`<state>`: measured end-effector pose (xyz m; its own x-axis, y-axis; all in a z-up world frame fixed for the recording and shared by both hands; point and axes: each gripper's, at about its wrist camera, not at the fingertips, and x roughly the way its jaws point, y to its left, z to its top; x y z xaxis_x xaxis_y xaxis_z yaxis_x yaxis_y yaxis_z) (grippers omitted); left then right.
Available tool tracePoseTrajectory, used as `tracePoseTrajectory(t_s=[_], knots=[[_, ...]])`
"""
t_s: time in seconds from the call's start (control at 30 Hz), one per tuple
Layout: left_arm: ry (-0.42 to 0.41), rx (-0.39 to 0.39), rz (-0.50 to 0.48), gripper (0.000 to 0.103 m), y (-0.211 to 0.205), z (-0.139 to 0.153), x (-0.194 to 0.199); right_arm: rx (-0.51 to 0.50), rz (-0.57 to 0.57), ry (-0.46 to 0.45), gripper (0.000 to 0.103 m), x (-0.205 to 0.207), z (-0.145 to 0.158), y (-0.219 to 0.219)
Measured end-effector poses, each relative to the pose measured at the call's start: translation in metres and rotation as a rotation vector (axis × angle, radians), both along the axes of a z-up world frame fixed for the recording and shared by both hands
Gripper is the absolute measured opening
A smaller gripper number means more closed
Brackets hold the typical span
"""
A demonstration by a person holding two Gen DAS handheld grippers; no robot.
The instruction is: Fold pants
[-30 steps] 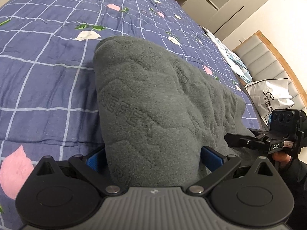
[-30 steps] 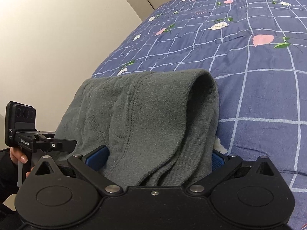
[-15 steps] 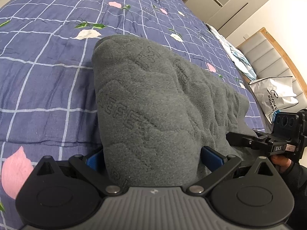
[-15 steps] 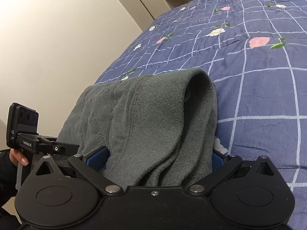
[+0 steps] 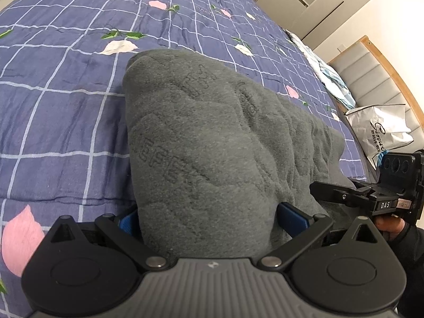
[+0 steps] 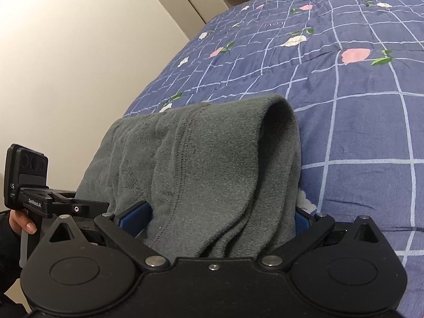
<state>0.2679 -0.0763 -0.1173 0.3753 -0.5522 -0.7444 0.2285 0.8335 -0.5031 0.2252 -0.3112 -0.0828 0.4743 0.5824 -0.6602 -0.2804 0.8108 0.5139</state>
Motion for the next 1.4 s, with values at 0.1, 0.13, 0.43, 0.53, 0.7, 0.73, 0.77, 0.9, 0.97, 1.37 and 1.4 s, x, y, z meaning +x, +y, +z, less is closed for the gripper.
tracePoseTrajectory(t_s=[0.1, 0.13, 0.43, 0.53, 0.7, 0.73, 0.77, 0.9, 0.97, 1.37, 1.4], knots=[[-0.005, 0.020, -0.014, 0.103, -0.005, 0.003, -0.002, -0.008, 0.017, 0.007, 0.100, -0.001, 0.003, 0.003], [-0.007, 0.027, -0.014, 0.103, -0.007, 0.004, -0.002, -0.006, 0.017, 0.008, 0.099, -0.002, 0.004, 0.004], [0.015, 0.041, -0.002, 0.100, -0.010, 0.006, 0.000, -0.011, -0.020, 0.005, 0.094, -0.004, 0.004, 0.006], [0.016, 0.058, 0.007, 0.094, -0.011, 0.013, -0.001, -0.005, -0.040, -0.007, 0.083, -0.009, 0.009, 0.003], [0.019, 0.039, 0.035, 0.083, -0.004, 0.028, -0.006, 0.034, -0.089, -0.008, 0.064, -0.017, 0.021, -0.003], [0.016, 0.037, 0.034, 0.081, -0.004, 0.031, -0.007, 0.036, -0.089, -0.013, 0.063, -0.019, 0.024, -0.002], [0.014, 0.036, 0.033, 0.080, -0.003, 0.034, -0.009, 0.043, -0.092, -0.016, 0.060, -0.020, 0.027, -0.001], [0.016, 0.028, 0.047, 0.079, 0.007, 0.047, -0.013, 0.089, -0.104, -0.014, 0.057, -0.026, 0.040, 0.003], [0.010, 0.032, 0.064, 0.079, 0.018, 0.055, -0.016, 0.100, -0.097, -0.008, 0.056, -0.027, 0.046, 0.010], [-0.049, 0.097, 0.200, 0.079, 0.122, 0.096, -0.021, 0.166, 0.012, -0.027, 0.056, -0.007, 0.072, 0.113], [-0.052, 0.103, 0.213, 0.079, 0.131, 0.097, -0.020, 0.171, 0.018, -0.028, 0.056, -0.003, 0.071, 0.124]])
